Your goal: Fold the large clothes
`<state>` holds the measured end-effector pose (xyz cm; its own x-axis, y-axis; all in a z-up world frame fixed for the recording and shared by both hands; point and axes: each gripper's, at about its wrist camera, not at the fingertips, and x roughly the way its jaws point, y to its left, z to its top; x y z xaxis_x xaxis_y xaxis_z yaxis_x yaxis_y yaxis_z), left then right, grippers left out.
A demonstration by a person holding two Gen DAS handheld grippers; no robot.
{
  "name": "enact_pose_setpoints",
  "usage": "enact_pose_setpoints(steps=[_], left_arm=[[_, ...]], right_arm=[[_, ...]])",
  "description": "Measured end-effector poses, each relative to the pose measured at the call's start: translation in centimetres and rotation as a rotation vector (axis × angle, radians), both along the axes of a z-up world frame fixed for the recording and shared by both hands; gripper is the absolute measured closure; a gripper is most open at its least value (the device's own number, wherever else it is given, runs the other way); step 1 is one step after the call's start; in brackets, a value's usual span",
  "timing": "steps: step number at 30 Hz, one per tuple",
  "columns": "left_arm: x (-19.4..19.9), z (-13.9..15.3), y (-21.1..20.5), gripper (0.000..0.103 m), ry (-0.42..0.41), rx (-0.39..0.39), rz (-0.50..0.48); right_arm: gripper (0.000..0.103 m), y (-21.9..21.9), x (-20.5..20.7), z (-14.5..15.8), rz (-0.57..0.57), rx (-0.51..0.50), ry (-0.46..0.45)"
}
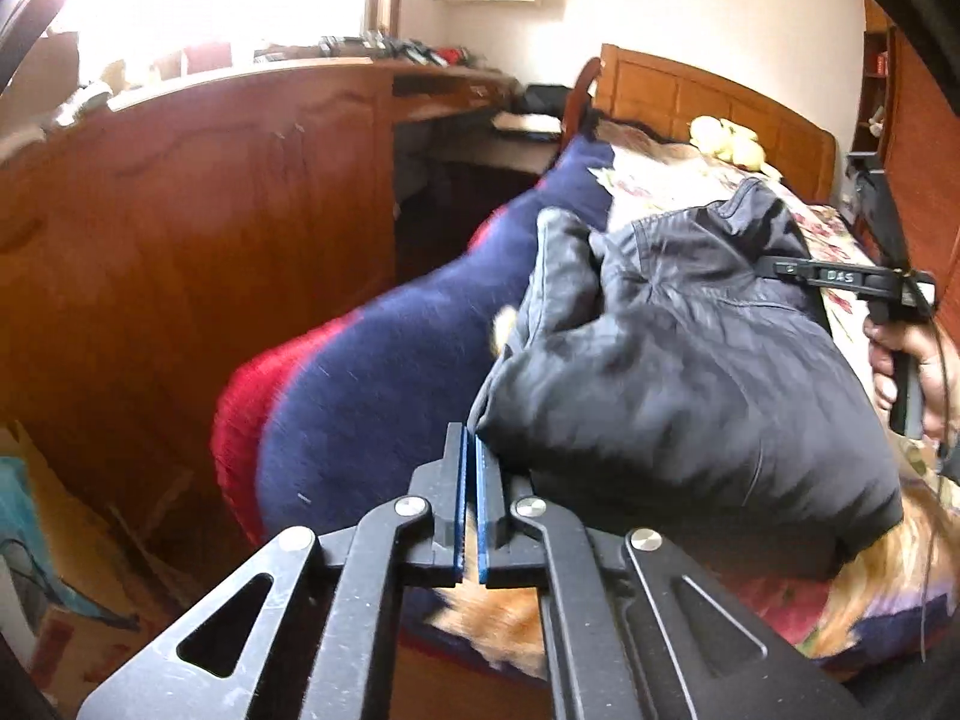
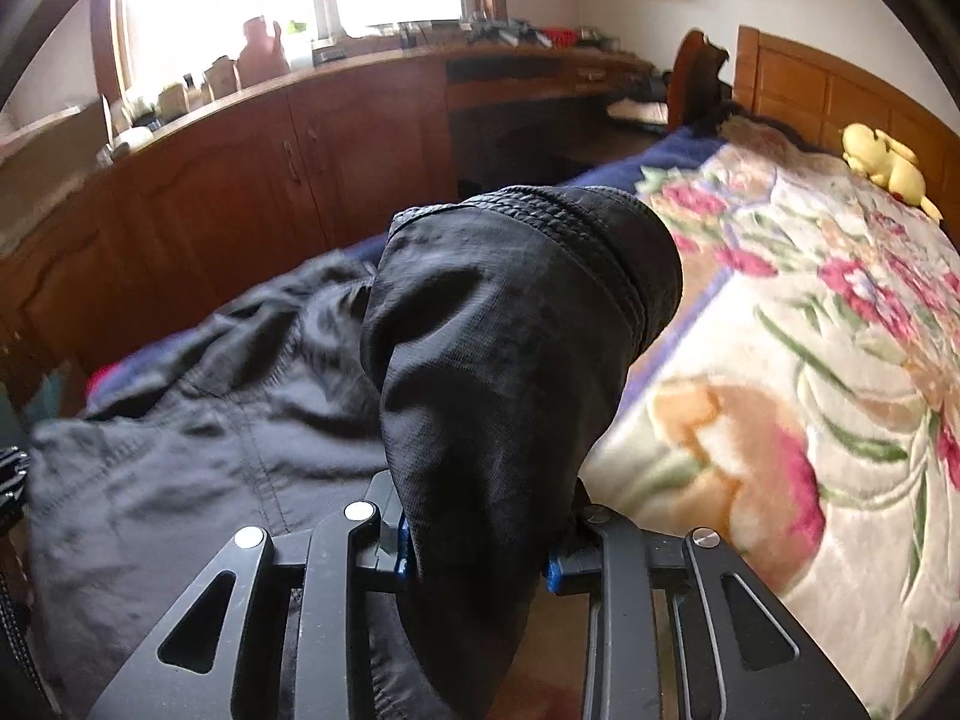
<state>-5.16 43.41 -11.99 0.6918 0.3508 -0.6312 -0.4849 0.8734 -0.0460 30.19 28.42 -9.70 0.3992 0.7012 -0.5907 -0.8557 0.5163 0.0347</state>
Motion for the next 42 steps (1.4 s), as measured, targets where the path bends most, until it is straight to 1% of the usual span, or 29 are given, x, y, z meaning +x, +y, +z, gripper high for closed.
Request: enact_pose_setpoints(steps=[3, 5, 7, 8, 10, 11, 14, 15, 16, 17, 19, 20, 22, 24, 26, 28, 31, 36, 38, 42], left_arm=[[-0.8, 1.0, 1.6, 0.100, -0.009, 0.019, 0.051], [-1.4, 1.5, 2.7, 0.100, -0.006, 0.026, 0.080], [-2.2, 1.8, 3.7, 0.100, 0.002, 0.030, 0.116], [-2.5, 1.8, 3.7, 0.100, 0.007, 0.026, 0.118], [-2.9, 1.7, 3.9, 0.100, 0.012, -0.010, 0.111], [-2.9, 1.9, 3.9, 0.100, 0.006, -0.016, 0.110], [-3.5, 2.6, 3.2, 0.100, -0.009, 0.002, 0.128], [-3.7, 2.9, 3.0, 0.099, -0.017, 0.001, 0.128], [-3.9, 3.3, 2.7, 0.092, -0.022, 0.000, 0.126], [-4.2, 3.5, 2.3, 0.089, -0.022, 0.003, 0.125], [-4.0, 4.5, 1.2, 0.086, -0.020, 0.028, 0.117], [-3.4, 4.9, 0.8, 0.083, -0.020, 0.035, 0.109], [-3.2, 6.0, -0.7, 0.081, -0.028, 0.061, 0.085], [-3.1, 7.3, -2.7, 0.080, -0.045, 0.087, 0.067], [-3.0, 8.3, -4.2, 0.080, -0.068, 0.099, 0.050], [-2.6, 9.7, -6.5, 0.080, -0.095, 0.106, 0.012], [-1.6, 11.2, -9.8, 0.080, -0.113, 0.125, -0.036], [1.1, 12.6, -16.5, 0.080, -0.115, 0.139, -0.126], [2.0, 12.8, -18.8, 0.080, -0.116, 0.141, -0.162], [4.3, 12.9, -24.3, 0.080, -0.116, 0.141, -0.254]], right_arm=[[0.073, 1.5, -1.8, 1.4, 0.041, 0.020, -0.031], [0.073, 2.6, -2.9, 1.9, 0.068, 0.024, -0.030], [0.072, 3.6, -3.7, 1.8, 0.073, 0.003, -0.013], [0.071, 4.0, -4.0, 1.5, 0.070, -0.013, -0.007], [0.067, 4.4, -4.3, 0.9, 0.056, -0.062, -0.021], [0.067, 4.4, -4.1, 0.6, 0.047, -0.089, -0.026], [0.056, 3.7, -3.5, -0.1, 0.060, -0.140, 0.001], [0.051, 3.1, -3.4, -0.3, 0.064, -0.164, 0.005], [0.049, 2.5, -3.4, -0.2, 0.058, -0.175, -0.003], [0.048, 1.8, -3.5, 0.2, 0.056, -0.174, -0.015], [0.043, -0.6, -4.0, 1.4, 0.056, -0.145, -0.037], [0.042, -1.8, -4.3, 1.9, 0.051, -0.131, -0.040], [0.040, -4.7, -5.3, 3.2, 0.050, -0.097, -0.056], [0.039, -8.5, -6.6, 4.4, 0.041, -0.067, -0.089], [0.037, -12.3, -7.6, 5.6, 0.027, -0.032, -0.101], [0.035, -15.7, -9.5, 6.2, 0.005, -0.001, -0.113], [0.031, -20.9, -11.1, 7.5, -0.038, 0.040, -0.145], [0.028, -28.9, -13.9, 8.2, -0.127, 0.070, -0.175], [0.028, -31.9, -14.8, 8.2, -0.170, 0.076, -0.188], [0.028, -37.1, -16.4, 7.9, -0.250, 0.088, -0.184]])
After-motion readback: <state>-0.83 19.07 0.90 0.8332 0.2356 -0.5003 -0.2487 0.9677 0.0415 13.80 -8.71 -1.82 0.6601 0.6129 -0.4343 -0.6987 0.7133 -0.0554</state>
